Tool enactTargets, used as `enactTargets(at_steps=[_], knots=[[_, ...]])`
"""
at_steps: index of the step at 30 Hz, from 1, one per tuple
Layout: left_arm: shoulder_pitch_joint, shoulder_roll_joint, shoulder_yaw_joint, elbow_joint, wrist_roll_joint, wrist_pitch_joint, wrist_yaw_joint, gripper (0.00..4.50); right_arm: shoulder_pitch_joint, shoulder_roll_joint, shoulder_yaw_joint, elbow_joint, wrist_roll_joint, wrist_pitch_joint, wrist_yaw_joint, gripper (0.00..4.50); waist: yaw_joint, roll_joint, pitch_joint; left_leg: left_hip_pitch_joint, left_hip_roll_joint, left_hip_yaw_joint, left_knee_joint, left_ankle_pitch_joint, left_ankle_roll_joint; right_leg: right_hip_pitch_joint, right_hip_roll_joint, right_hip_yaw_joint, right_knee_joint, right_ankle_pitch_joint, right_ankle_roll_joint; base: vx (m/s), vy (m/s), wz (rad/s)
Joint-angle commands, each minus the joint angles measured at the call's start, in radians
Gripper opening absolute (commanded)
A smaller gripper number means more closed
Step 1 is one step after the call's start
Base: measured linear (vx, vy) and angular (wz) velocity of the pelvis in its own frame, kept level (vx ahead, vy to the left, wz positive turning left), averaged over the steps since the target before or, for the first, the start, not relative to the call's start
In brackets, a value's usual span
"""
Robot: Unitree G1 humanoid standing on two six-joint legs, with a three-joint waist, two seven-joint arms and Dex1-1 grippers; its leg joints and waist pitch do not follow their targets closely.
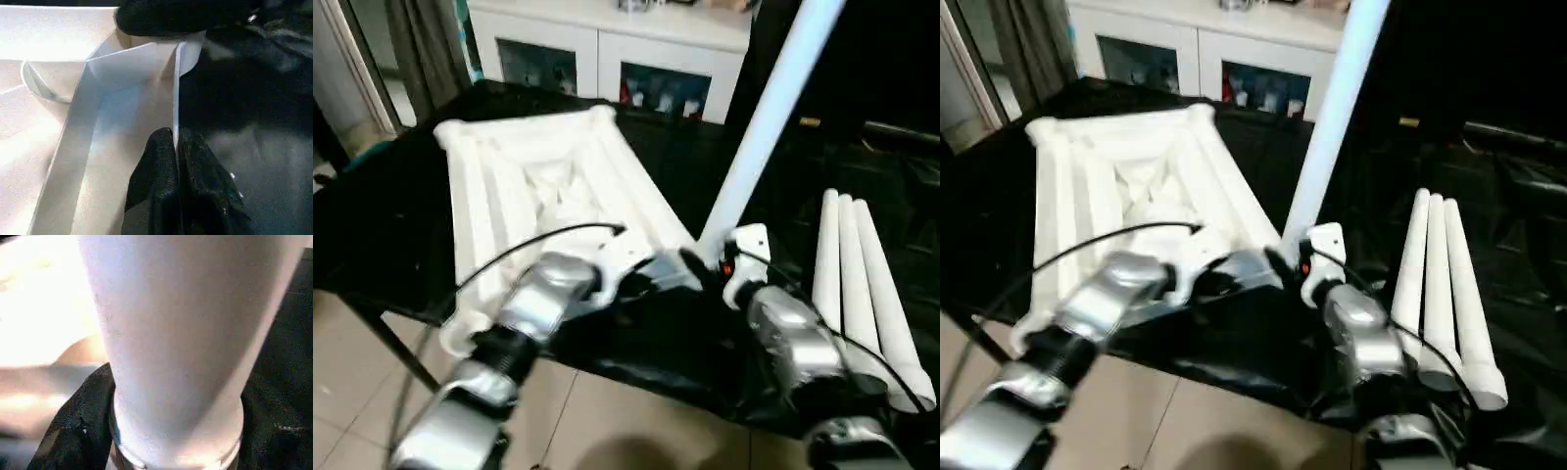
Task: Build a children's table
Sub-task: Rotate leg to tighten
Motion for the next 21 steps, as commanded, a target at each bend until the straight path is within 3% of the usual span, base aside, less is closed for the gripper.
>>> enactTargets(at_steps=[1, 3, 5, 7, 8, 10, 11, 15, 16, 17, 19, 21], knots=[[-0.014, -0.044, -0.011, 0.09, 0.024, 0.011, 0.114, 0.0, 0.002, 0.063, 0.036, 0.086, -0.056, 0.038, -0.103, 2.77, 0.003, 0.0, -0.034, 0.013, 0.04, -0.012, -0.084, -0.209, 0.001, 0.02, -0.058, 0.047, -0.103, -0.139, -0.217, 0.0, 0.0, 0.0], [-0.023, -0.049, -0.011, 0.101, 0.034, 0.012, 0.127, 0.0, -0.01, 0.076, 0.052, 0.098, -0.079, 0.031, -0.126, 2.77, 0.004, 0.004, -0.035, 0.013, 0.039, -0.014, -0.087, -0.224, -0.009, 0.019, -0.058, 0.047, -0.106, -0.154, -0.199, 0.0, 0.0, 0.0], [-0.033, -0.051, -0.011, 0.108, 0.042, 0.013, 0.132, 0.0, -0.026, 0.091, 0.057, 0.114, -0.089, 0.022, -0.148, 2.77, 0.0, -0.005, -0.03, 0.014, 0.039, -0.014, -0.092, -0.271, -0.01, 0.016, -0.056, 0.046, -0.114, -0.204, -0.179, 0.0, 0.0, 0.0], [-0.042, -0.047, -0.003, 0.117, 0.037, 0.005, 0.128, 0.0, -0.036, 0.097, 0.056, 0.119, -0.076, 0.0, -0.116, 2.77, 0.002, 0.0, -0.034, 0.016, 0.039, -0.017, -0.093, -0.271, -0.01, 0.018, -0.06, 0.047, -0.115, -0.212, -0.171, 0.0, 0.0, 0.0], [-0.042, -0.047, -0.003, 0.118, 0.037, 0.005, 0.129, 0.0, -0.036, 0.097, 0.056, 0.12, -0.076, 0.0, -0.115, 2.77, 0.003, 0.0, -0.036, 0.014, 0.041, -0.016, -0.093, -0.247, -0.005, 0.02, -0.059, 0.048, -0.112, -0.169, -0.173, 0.0, 0.0, 0.0], [-0.044, -0.041, -0.005, 0.125, 0.039, -0.007, 0.127, 0.0, -0.036, 0.094, 0.059, 0.117, -0.078, -0.01, -0.1, 3.33, 0.002, 0.0, -0.038, 0.01, 0.041, -0.016, -0.093, -0.209, 0.007, 0.023, -0.056, 0.046, -0.108, -0.104, -0.183, 0.0, 0.0, 0.0], [-0.038, -0.028, -0.006, 0.123, 0.037, -0.025, 0.107, 0.0, -0.035, 0.087, 0.051, 0.1, -0.064, -0.015, -0.074, 3.33, 0.003, -0.005, -0.036, 0.01, 0.041, -0.013, -0.093, -0.204, 0.014, 0.021, -0.056, 0.046, -0.108, -0.09, -0.189, 0.0, 0.0, 0.0], [-0.022, 0.008, -0.012, 0.116, 0.033, -0.072, 0.06, 0.0, -0.04, 0.048, 0.054, 0.073, -0.056, -0.018, 0.008, 3.83, -0.001, -0.004, -0.036, 0.002, 0.04, -0.016, -0.094, -0.203, 0.029, 0.027, -0.059, 0.045, -0.109, -0.102, -0.193, 0.0, 0.0, 0.0], [-0.017, 0.021, -0.012, 0.109, 0.03, -0.085, 0.042, 0.0, -0.05, 0.022, 0.053, 0.076, -0.067, -0.02, 0.019, 3.83, -0.003, 0.003, -0.038, 0.005, 0.041, -0.015, -0.092, -0.193, 0.028, 0.025, -0.059, 0.045, -0.107, -0.089, -0.2, 0.0, 0.0, 0.0], [-0.003, 0.048, -0.009, 0.086, 0.017, -0.104, -0.003, 0.0, -0.055, -0.017, 0.048, 0.052, -0.047, -0.003, 0.09, 3.83, -0.005, -0.01, -0.037, 0.004, 0.04, -0.014, -0.09, -0.184, 0.035, 0.027, -0.057, 0.044, -0.108, -0.075, -0.206, 0.0, 0.0, 0.0], [0.003, 0.069, 0.005, 0.078, 0.004, -0.089, -0.026, 0.0, -0.053, -0.05, 0.047, 0.018, -0.014, 0.011, 0.179, 3.83, -0.003, -0.002, -0.04, 0.002, 0.04, -0.012, -0.086, -0.154, 0.056, 0.03, -0.058, 0.045, -0.102, -0.024, -0.219, 0.0, 0.0, 0.0], [0.011, 0.088, 0.003, 0.07, -0.005, -0.117, -0.066, 0.0, -0.037, -0.082, 0.06, -0.021, 0.002, 0.025, 0.253, 3.83, -0.003, -0.009, -0.046, -0.002, 0.039, -0.011, -0.078, -0.093, 0.088, 0.035, -0.056, 0.043, -0.091, 0.069, -0.235, 0.0, 0.0, 0.0]])
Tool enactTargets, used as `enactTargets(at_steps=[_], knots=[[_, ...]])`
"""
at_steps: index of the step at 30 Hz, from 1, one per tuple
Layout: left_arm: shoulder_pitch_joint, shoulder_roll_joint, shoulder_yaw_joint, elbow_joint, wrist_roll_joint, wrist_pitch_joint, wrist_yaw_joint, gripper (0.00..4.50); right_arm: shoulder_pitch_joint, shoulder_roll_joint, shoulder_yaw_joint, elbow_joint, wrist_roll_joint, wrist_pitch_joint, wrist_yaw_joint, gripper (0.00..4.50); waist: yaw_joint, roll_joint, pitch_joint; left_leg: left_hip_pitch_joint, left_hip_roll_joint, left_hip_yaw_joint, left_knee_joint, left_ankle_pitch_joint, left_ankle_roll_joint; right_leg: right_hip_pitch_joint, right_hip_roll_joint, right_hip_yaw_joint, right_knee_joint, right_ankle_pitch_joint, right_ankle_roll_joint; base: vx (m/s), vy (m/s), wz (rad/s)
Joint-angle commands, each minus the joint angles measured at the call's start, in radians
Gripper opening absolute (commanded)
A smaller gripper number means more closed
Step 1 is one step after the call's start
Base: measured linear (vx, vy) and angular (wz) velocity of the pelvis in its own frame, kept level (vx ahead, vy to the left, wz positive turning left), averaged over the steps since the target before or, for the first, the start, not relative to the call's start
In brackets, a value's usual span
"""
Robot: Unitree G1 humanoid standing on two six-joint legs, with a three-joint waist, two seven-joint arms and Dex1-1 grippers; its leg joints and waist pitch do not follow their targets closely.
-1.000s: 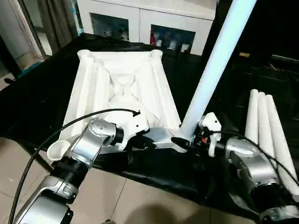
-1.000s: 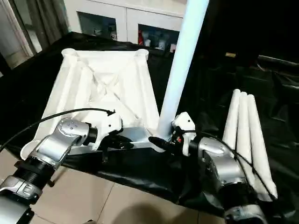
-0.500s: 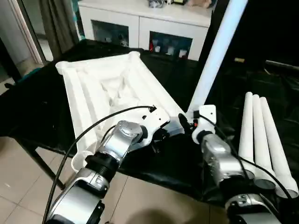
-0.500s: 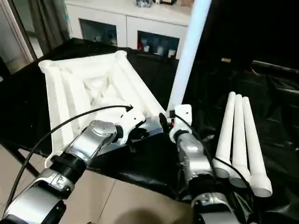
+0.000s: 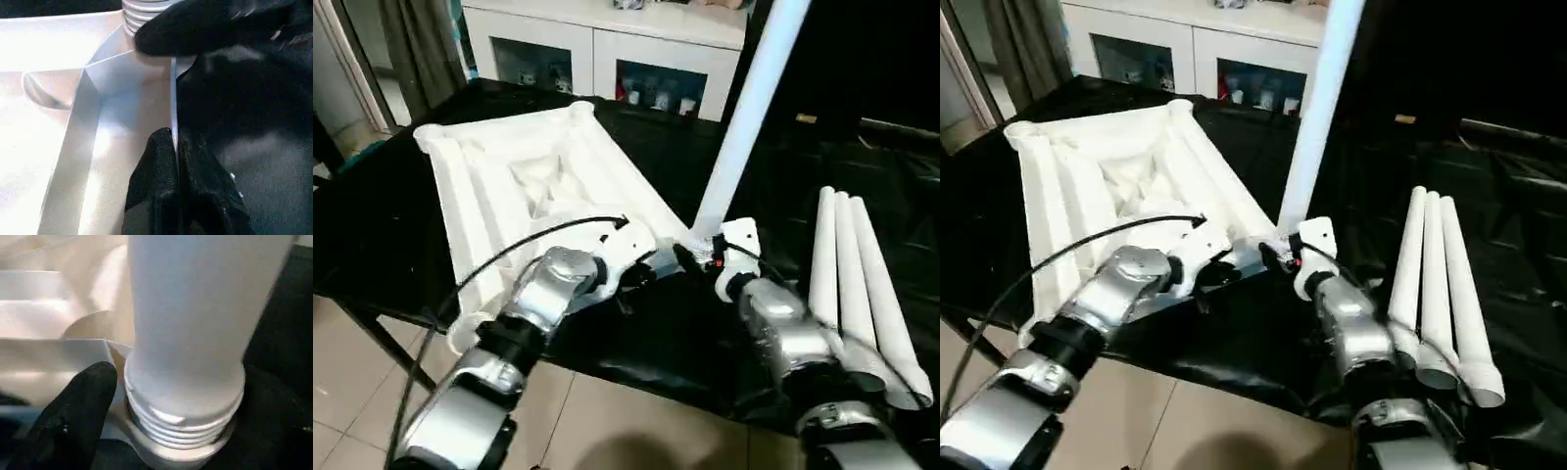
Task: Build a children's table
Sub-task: Rotate leg to tighten
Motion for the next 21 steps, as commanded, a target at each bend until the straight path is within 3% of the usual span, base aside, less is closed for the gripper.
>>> enactTargets(at_steps=[1, 2, 3, 5, 6, 10, 14, 18, 19, 21], knots=[[0.049, 0.036, -0.018, 0.008, -0.018, -0.052, -0.096, 0.0, 0.032, -0.05, 0.045, -0.071, 0.012, 0.014, 0.131, 3.83, 0.012, -0.003, -0.055, 0.001, 0.039, -0.011, -0.058, -0.034, 0.106, 0.039, -0.057, 0.043, -0.063, 0.158, -0.257, 0.0, 0.0, 0.0], [0.049, 0.037, -0.019, 0.007, -0.019, -0.055, -0.099, 0.0, 0.034, -0.051, 0.046, -0.072, 0.012, 0.014, 0.134, 3.83, 0.012, -0.007, -0.053, -0.003, 0.036, -0.009, -0.053, -0.003, 0.131, 0.039, -0.052, 0.041, -0.059, 0.232, -0.267, 0.0, 0.0, 0.0], [0.062, 0.049, -0.025, -0.014, -0.034, -0.082, -0.143, 0.0, 0.046, -0.068, 0.053, -0.084, 0.008, 0.015, 0.165, 3.83, 0.013, -0.009, -0.053, -0.001, 0.035, -0.008, -0.052, 0.0, 0.141, 0.038, -0.052, 0.041, -0.058, 0.251, -0.273, 0.0, 0.0, 0.0], [0.08, 0.07, -0.032, -0.055, -0.058, -0.06, -0.203, 0.0, 0.067, -0.097, 0.069, -0.105, -0.001, 0.015, 0.217, 3.83, 0.015, 0.0, -0.054, 0.001, 0.037, -0.008, -0.052, -0.012, 0.151, 0.037, -0.057, 0.04, -0.056, 0.248, -0.289, 0.0, 0.0, 0.0], [0.087, 0.08, -0.038, -0.068, -0.063, -0.061, -0.226, 0.0, 0.076, -0.107, 0.073, -0.114, 0.001, 0.018, 0.24, 3.83, 0.015, -0.004, -0.053, 0.001, 0.04, -0.007, -0.052, -0.014, 0.153, 0.036, -0.056, 0.04, -0.056, 0.247, -0.294, 0.0, 0.0, 0.0], [0.118, 0.125, -0.056, -0.12, -0.076, -0.052, -0.304, 0.0, 0.1, -0.149, 0.082, -0.168, 0.017, 0.044, 0.308, 3.83, 0.019, 0.003, -0.048, 0.007, 0.046, -0.007, -0.06, -0.075, 0.128, 0.032, -0.056, 0.041, -0.063, 0.141, -0.3, 0.0, 0.0, 0.0], [0.125, 0.135, -0.053, -0.129, -0.074, -0.052, -0.321, 0.0, 0.099, -0.156, 0.075, -0.181, 0.03, 0.043, 0.33, 3.83, 0.019, 0.001, -0.047, 0.008, 0.046, -0.006, -0.063, -0.1, 0.099, 0.031, -0.057, 0.042, -0.066, 0.103, -0.295, 0.0, 0.0, 0.0], [0.128, 0.143, -0.051, -0.138, -0.077, -0.045, -0.329, 0.0, 0.09, -0.164, 0.065, -0.166, 0.035, 0.044, 0.349, 3.83, 0.019, 0.001, -0.049, 0.007, 0.044, -0.006, -0.06, -0.078, 0.097, 0.033, -0.056, 0.043, -0.062, 0.134, -0.294, 0.0, 0.0, 0.0], [0.129, 0.145, -0.05, -0.14, -0.079, -0.043, -0.328, 0.0, 0.091, -0.168, 0.069, -0.169, 0.038, 0.048, 0.363, 3.83, 0.021, -0.005, -0.05, 0.006, 0.043, -0.005, -0.058, -0.062, 0.105, 0.034, -0.056, 0.043, -0.059, 0.155, -0.296, 0.0, 0.0, 0.0], [0.13, 0.145, -0.048, -0.144, -0.079, -0.04, -0.328, 0.0, 0.093, -0.169, 0.068, -0.171, 0.044, 0.053, 0.372, 3.83, 0.022, -0.005, -0.051, 0.005, 0.042, -0.004, -0.055, -0.043, 0.119, 0.034, -0.055, 0.043, -0.057, 0.181, -0.299, 0.0, 0.0, 0.0]])
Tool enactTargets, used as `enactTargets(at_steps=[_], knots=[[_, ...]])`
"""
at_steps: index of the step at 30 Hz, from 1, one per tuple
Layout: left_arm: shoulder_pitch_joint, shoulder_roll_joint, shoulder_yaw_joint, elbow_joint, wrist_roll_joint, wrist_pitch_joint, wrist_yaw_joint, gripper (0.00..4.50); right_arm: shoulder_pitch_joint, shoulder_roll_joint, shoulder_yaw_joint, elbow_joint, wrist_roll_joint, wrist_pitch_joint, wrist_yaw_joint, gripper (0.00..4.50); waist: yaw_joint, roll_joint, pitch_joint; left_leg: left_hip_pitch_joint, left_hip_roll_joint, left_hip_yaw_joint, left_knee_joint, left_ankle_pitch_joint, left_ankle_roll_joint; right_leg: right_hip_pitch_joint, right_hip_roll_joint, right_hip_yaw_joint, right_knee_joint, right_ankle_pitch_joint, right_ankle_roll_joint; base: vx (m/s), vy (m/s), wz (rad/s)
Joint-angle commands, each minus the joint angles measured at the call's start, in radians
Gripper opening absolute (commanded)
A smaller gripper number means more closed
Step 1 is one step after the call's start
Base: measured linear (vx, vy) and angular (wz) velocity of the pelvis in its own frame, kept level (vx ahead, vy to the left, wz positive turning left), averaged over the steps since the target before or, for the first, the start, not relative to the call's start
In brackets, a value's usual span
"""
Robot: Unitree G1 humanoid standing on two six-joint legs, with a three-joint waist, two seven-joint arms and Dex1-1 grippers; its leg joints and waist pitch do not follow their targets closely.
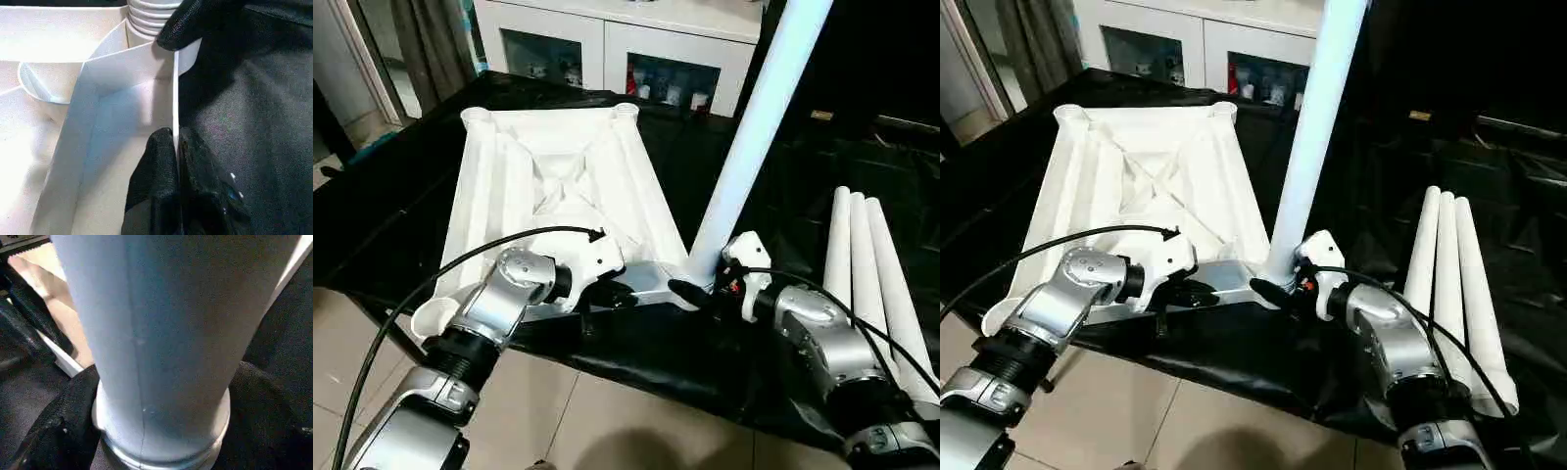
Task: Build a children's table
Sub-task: Rotate leg to tighten
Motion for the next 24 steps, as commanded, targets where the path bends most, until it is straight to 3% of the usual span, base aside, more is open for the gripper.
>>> enactTargets(at_steps=[1, 9, 13, 15, 17, 18, 20, 22, 23, 24], knots=[[0.037, 0.001, -0.028, 0.006, -0.018, 0.02, -0.043, 0.0, -0.006, -0.023, -0.015, -0.005, 0.01, 0.013, 0.009, 3.58, 0.002, -0.012, -0.052, 0.011, 0.042, -0.006, -0.056, -0.04, 0.117, 0.041, -0.055, 0.042, -0.057, 0.189, -0.298, 0.0, 0.0, 0.0], [0.056, 0.001, -0.027, -0.016, -0.019, 0.039, -0.039, 0.0, 0.007, -0.012, -0.011, -0.003, 0.013, 0.021, 0.02, 2.97, 0.003, -0.015, -0.052, 0.011, 0.043, -0.007, -0.055, -0.032, 0.125, 0.04, -0.056, 0.041, -0.056, 0.159, -0.296, 0.0, 0.0, 0.0], [0.066, -0.009, -0.035, -0.026, -0.015, 0.067, -0.024, 0.0, 0.005, 0.034, -0.043, 0.022, 0.021, 0.01, -0.063, 2.76, 0.0, -0.016, -0.051, 0.011, 0.042, -0.006, -0.055, -0.028, 0.124, 0.04, -0.056, 0.041, -0.056, 0.155, -0.296, 0.0, 0.0, 0.0], [0.06, -0.034, -0.041, -0.013, 0.001, 0.086, 0.014, 0.0, -0.004, 0.076, -0.067, 0.068, -0.003, -0.003, -0.194, 2.75, -0.004, -0.009, -0.05, 0.011, 0.042, -0.007, -0.058, -0.039, 0.108, 0.037, -0.057, 0.041, -0.057, 0.131, -0.296, 0.0, 0.0, 0.0], [0.044, -0.07, -0.044, 0.018, 0.024, 0.099, 0.078, 0.0, -0.009, 0.115, -0.086, 0.105, -0.021, -0.01, -0.309, 2.74, -0.014, -0.015, -0.044, 0.017, 0.045, -0.006, -0.066, -0.104, 0.066, 0.032, -0.056, 0.042, -0.069, 0.041, -0.289, 0.0, 0.0, 0.0], [0.03, -0.096, -0.045, 0.046, 0.043, 0.096, 0.127, 0.0, -0.015, 0.142, -0.104, 0.125, -0.027, -0.001, -0.392, 2.74, -0.014, -0.011, -0.043, 0.018, 0.044, -0.008, -0.069, -0.126, 0.053, 0.033, -0.058, 0.042, -0.072, 0.007, -0.284, 0.0, 0.0, 0.0], [-0.014, -0.168, -0.041, 0.126, 0.085, 0.118, 0.27, 0.0, -0.036, 0.208, -0.144, 0.164, -0.032, 0.016, -0.574, 2.74, -0.018, -0.01, -0.038, 0.024, 0.045, -0.009, -0.079, -0.203, -0.004, 0.026, -0.057, 0.047, -0.087, -0.129, -0.247, 0.0, 0.0, 0.0], [-0.043, -0.207, -0.024, 0.172, 0.106, 0.124, 0.38, 0.0, -0.052, 0.243, -0.157, 0.178, -0.023, 0.035, -0.628, 2.73, -0.015, -0.006, -0.04, 0.029, 0.045, -0.011, -0.082, -0.243, -0.027, 0.022, -0.057, 0.05, -0.093, -0.168, -0.221, 0.0, 0.0, 0.0], [-0.058, -0.23, -0.017, 0.183, 0.108, 0.149, 0.412, 0.0, -0.065, 0.264, -0.158, 0.186, -0.026, 0.042, -0.658, 2.73, -0.015, -0.007, -0.038, 0.031, 0.044, -0.009, -0.082, -0.27, -0.031, 0.015, -0.055, 0.053, -0.096, -0.176, -0.212, 0.0, 0.0, 0.0], [-0.058, -0.23, -0.017, 0.183, 0.108, 0.149, 0.412, 0.0, -0.065, 0.264, -0.158, 0.186, -0.026, 0.042, -0.658, 2.73, -0.012, -0.01, -0.04, 0.032, 0.043, -0.01, -0.082, -0.272, -0.031, 0.017, -0.055, 0.053, -0.096, -0.179, -0.207, 0.0, 0.0, 0.0]])
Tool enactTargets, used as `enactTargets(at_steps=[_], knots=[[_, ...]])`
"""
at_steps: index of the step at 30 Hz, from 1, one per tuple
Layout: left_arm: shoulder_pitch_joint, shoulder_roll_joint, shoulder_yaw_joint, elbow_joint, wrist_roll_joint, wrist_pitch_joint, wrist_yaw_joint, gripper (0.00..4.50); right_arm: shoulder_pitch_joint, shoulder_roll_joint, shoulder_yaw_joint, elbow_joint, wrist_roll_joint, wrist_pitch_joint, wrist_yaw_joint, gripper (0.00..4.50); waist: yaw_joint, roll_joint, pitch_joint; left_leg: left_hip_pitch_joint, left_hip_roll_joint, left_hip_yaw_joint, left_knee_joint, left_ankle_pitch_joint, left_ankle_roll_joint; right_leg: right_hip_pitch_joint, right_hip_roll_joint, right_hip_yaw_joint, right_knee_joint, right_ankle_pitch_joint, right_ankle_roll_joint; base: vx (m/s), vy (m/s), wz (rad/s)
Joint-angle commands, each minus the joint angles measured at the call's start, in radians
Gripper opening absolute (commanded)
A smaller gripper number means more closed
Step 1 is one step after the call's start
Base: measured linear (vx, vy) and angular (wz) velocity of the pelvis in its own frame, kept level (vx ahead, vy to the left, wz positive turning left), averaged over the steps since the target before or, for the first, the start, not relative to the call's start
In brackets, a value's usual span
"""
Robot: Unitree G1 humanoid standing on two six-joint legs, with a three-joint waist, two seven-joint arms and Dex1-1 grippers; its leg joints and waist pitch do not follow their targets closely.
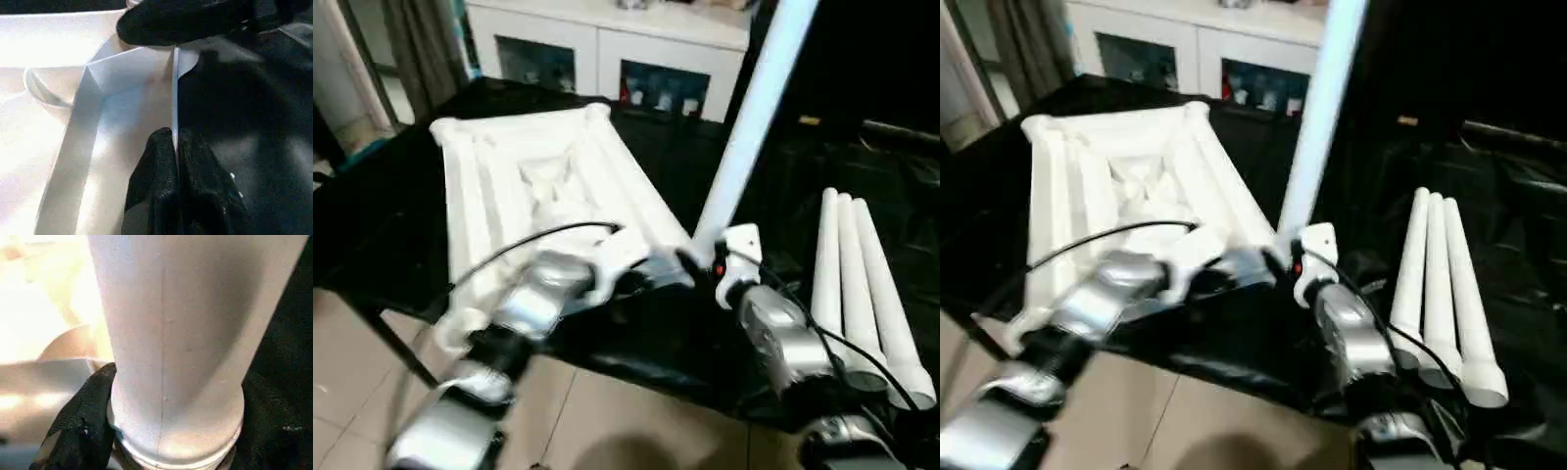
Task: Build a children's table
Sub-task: Rotate leg to tighten
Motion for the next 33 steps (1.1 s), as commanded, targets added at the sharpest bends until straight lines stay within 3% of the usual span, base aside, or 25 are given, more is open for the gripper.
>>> enactTargets(at_steps=[1, 2, 5, 6, 9, 11, 14, 15, 16, 17, 19, 20, 25, 27, 28, 33], knots=[[0.014, -0.025, -0.013, 0.056, 0.012, 0.041, 0.065, 0.0, 0.005, 0.026, -0.011, 0.042, 0.008, 0.041, -0.049, 2.73, -0.001, 0.0, -0.038, 0.02, 0.045, -0.019, -0.084, -0.262, -0.021, 0.014, -0.056, 0.041, -0.095, -0.179, -0.198, 0.0, 0.0, 0.0], [-0.001, -0.039, -0.017, 0.064, 0.023, 0.043, 0.086, 0.0, -0.011, 0.042, 0.017, 0.05, -0.024, 0.037, -0.074, 2.73, 0.002, 0.003, -0.039, 0.013, 0.044, -0.019, -0.084, -0.234, -0.018, 0.015, -0.055, 0.04, -0.093, -0.147, -0.184, 0.0, 0.0, 0.0], [-0.017, -0.044, -0.023, 0.087, 0.036, 0.032, 0.081, 0.0, -0.023, 0.056, 0.052, 0.057, -0.046, 0.01, -0.035, 2.73, 0.003, 0.002, -0.043, 0.011, 0.041, -0.017, -0.081, -0.202, -0.008, 0.018, -0.053, 0.04, -0.089, -0.087, -0.182, 0.0, 0.0, 0.0], [-0.018, -0.042, -0.022, 0.09, 0.035, 0.028, 0.072, 0.0, -0.021, 0.06, 0.047, 0.049, -0.034, 0.004, -0.015, 3.29, 0.004, 0.003, -0.043, 0.011, 0.04, -0.015, -0.079, -0.192, -0.001, 0.017, -0.053, 0.041, -0.088, -0.061, -0.185, 0.0, 0.0, 0.0], [-0.014, -0.027, -0.021, 0.096, 0.031, 0.013, 0.053, 0.0, -0.014, 0.059, 0.037, 0.027, -0.008, -0.003, 0.026, 3.49, 0.007, 0.001, -0.043, 0.009, 0.041, -0.014, -0.077, -0.178, 0.017, 0.02, -0.054, 0.04, -0.086, -0.027, -0.194, 0.0, 0.0, 0.0], [-0.004, -0.007, -0.022, 0.09, 0.023, 0.006, 0.03, 0.0, -0.008, 0.048, 0.04, 0.004, 0.007, 0.0, 0.073, 3.87, 0.006, 0.003, -0.041, 0.011, 0.043, -0.015, -0.08, -0.204, 0.019, 0.018, -0.054, 0.04, -0.09, -0.063, -0.196, 0.0, 0.0, 0.0], [0.005, 0.017, -0.029, 0.079, 0.02, -0.024, -0.007, 0.0, 0.004, 0.025, 0.05, -0.032, 0.016, 0.018, 0.122, 3.92, 0.006, 0.001, -0.039, 0.008, 0.043, -0.016, -0.083, -0.218, 0.018, 0.019, -0.055, 0.04, -0.094, -0.097, -0.188, 0.0, 0.0, 0.0], [0.01, 0.03, -0.028, 0.072, 0.015, -0.027, -0.025, 0.0, 0.013, 0.009, 0.057, -0.056, 0.024, 0.031, 0.161, 3.92, 0.005, 0.006, -0.04, 0.009, 0.043, -0.017, -0.083, -0.218, 0.018, 0.019, -0.055, 0.04, -0.093, -0.095, -0.189, 0.0, 0.0, 0.0], [0.02, 0.054, -0.027, 0.057, 0.003, -0.056, -0.07, 0.0, 0.03, -0.03, 0.075, -0.099, 0.028, 0.047, 0.229, 3.92, 0.003, -0.004, -0.039, 0.007, 0.044, -0.015, -0.082, -0.213, 0.024, 0.02, -0.054, 0.04, -0.094, -0.092, -0.19, 0.0, 0.0, 0.0], [0.025, 0.063, -0.026, 0.05, -0.004, -0.064, -0.09, 0.0, 0.037, -0.046, 0.083, -0.114, 0.028, 0.048, 0.255, 3.92, 0.007, -0.002, -0.04, 0.005, 0.043, -0.016, -0.08, -0.198, 0.035, 0.024, -0.054, 0.04, -0.093, -0.083, -0.189, 0.0, 0.0, 0.0], [0.03, 0.081, -0.022, 0.043, -0.012, -0.067, -0.116, 0.0, 0.049, -0.077, 0.093, -0.138, 0.032, 0.05, 0.305, 3.92, 0.007, 0.003, -0.041, 0.005, 0.043, -0.015, -0.078, -0.162, 0.043, 0.023, -0.055, 0.04, -0.088, -0.037, -0.198, 0.0, 0.0, 0.0], [0.032, 0.088, -0.021, 0.041, -0.015, -0.068, -0.126, 0.0, 0.054, -0.09, 0.096, -0.148, 0.033, 0.05, 0.325, 3.92, 0.006, 0.0, -0.043, 0.005, 0.043, -0.013, -0.075, -0.144, 0.049, 0.024, -0.054, 0.039, -0.084, -0.007, -0.21, 0.0, 0.0, 0.0], [0.072, 0.175, -0.029, -0.014, -0.074, -0.19, -0.323, 0.0, 0.082, -0.227, 0.124, -0.229, 0.053, 0.077, 0.535, 3.92, 0.007, 0.001, -0.043, 0.004, 0.043, -0.01, -0.069, -0.103, 0.091, 0.026, -0.052, 0.038, -0.075, 0.077, -0.238, 0.0, 0.0, 0.0], [0.075, 0.185, -0.032, -0.021, -0.079, -0.184, -0.345, 0.0, 0.084, -0.244, 0.132, -0.236, 0.048, 0.074, 0.555, 3.92, 0.009, -0.002, -0.045, 0.007, 0.045, -0.008, -0.068, -0.103, 0.095, 0.025, -0.051, 0.038, -0.072, 0.082, -0.25, 0.0, 0.0, 0.0], [0.078, 0.193, -0.03, -0.029, -0.084, -0.178, -0.357, 0.0, 0.09, -0.261, 0.142, -0.258, 0.051, 0.087, 0.585, 3.92, 0.011, 0.005, -0.045, 0.01, 0.046, -0.008, -0.068, -0.096, 0.096, 0.023, -0.052, 0.038, -0.071, 0.088, -0.258, 0.0, 0.0, 0.0], [0.08, 0.2, -0.026, -0.034, -0.087, -0.167, -0.364, 0.0, 0.099, -0.289, 0.161, -0.295, 0.05, 0.115, 0.634, 3.92, 0.013, 0.002, -0.045, 0.009, 0.046, -0.006, -0.067, -0.089, 0.1, 0.025, -0.053, 0.038, -0.069, 0.104, -0.264, 0.0, 0.0, 0.0]])
